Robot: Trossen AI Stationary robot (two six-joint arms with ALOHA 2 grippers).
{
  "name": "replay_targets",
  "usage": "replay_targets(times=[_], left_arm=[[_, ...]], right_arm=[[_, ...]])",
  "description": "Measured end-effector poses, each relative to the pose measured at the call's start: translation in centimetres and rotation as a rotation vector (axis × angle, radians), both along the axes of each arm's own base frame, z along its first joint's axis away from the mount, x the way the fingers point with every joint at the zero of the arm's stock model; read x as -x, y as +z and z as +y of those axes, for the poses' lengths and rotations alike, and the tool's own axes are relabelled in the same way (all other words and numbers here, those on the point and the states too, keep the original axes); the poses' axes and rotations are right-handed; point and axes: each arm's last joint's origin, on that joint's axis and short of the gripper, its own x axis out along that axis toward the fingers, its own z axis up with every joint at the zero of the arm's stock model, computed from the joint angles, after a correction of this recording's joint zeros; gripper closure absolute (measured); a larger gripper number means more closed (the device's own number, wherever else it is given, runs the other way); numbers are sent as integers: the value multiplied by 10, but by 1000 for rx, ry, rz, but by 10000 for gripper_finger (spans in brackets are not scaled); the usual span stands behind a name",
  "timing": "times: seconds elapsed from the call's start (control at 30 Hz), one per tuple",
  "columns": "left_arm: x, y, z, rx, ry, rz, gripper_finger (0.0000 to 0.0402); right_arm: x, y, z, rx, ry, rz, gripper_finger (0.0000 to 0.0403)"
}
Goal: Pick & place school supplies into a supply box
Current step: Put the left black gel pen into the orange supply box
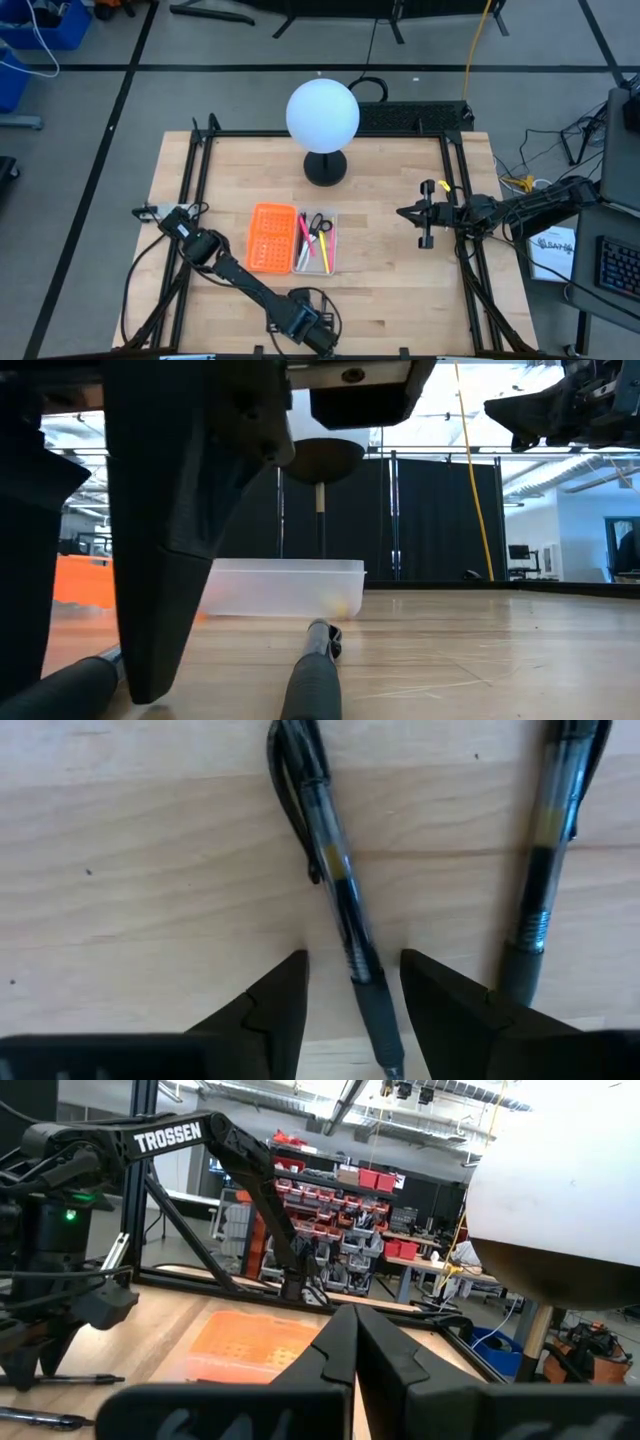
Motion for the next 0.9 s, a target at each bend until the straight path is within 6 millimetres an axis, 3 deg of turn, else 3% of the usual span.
replay_targets(times=[0.23,0.5,0.67,0.9], left_arm=[[-3,-15,2,18,-50,49,252],[-1,-15,2,-12,-164,43,371],[4,-4,0,-121,-200,-37,373],[10,35,11,-291,-182,-147,373]], right_arm=[[0,0,0,0,-1,-1,403],[0,1,0,-1,-1,-6,403],[0,0,0,-1,-1,0,403],[0,0,0,-40,7,0,403]])
